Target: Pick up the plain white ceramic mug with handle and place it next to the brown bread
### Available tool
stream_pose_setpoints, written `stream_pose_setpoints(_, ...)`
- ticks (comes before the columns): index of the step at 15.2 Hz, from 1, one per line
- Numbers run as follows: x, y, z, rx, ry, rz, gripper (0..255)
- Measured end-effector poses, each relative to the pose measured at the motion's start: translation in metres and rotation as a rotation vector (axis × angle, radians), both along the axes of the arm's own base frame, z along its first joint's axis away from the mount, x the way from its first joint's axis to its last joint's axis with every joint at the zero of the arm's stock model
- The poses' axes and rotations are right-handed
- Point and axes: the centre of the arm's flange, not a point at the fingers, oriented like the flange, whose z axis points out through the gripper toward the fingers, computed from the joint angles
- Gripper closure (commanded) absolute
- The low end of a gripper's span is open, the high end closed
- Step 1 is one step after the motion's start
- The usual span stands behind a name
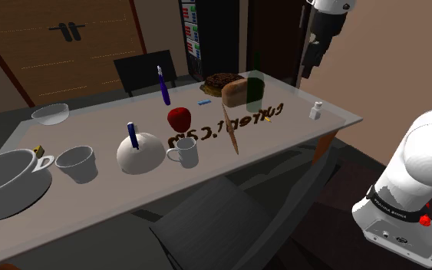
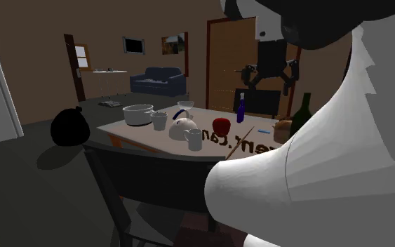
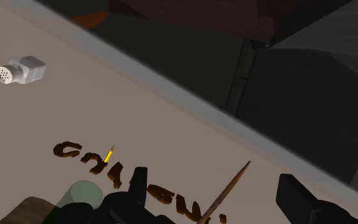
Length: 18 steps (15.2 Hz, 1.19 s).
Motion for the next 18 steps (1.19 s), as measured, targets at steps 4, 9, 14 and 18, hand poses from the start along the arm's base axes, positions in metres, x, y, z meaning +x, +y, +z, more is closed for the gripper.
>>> stream_pose_setpoints(4, 0.016, 0.016, -0.017, 0.008, -0.001, -0.011, 0)
stream_pose_setpoints(9, 0.049, 0.051, -0.054, 0.026, -0.005, -0.038, 0)
stream_pose_setpoints(14, 0.088, 0.09, -0.09, 0.045, -0.01, -0.066, 0)
stream_pose_setpoints(18, 0.118, 0.119, -0.115, 0.061, -0.015, -0.088, 0)
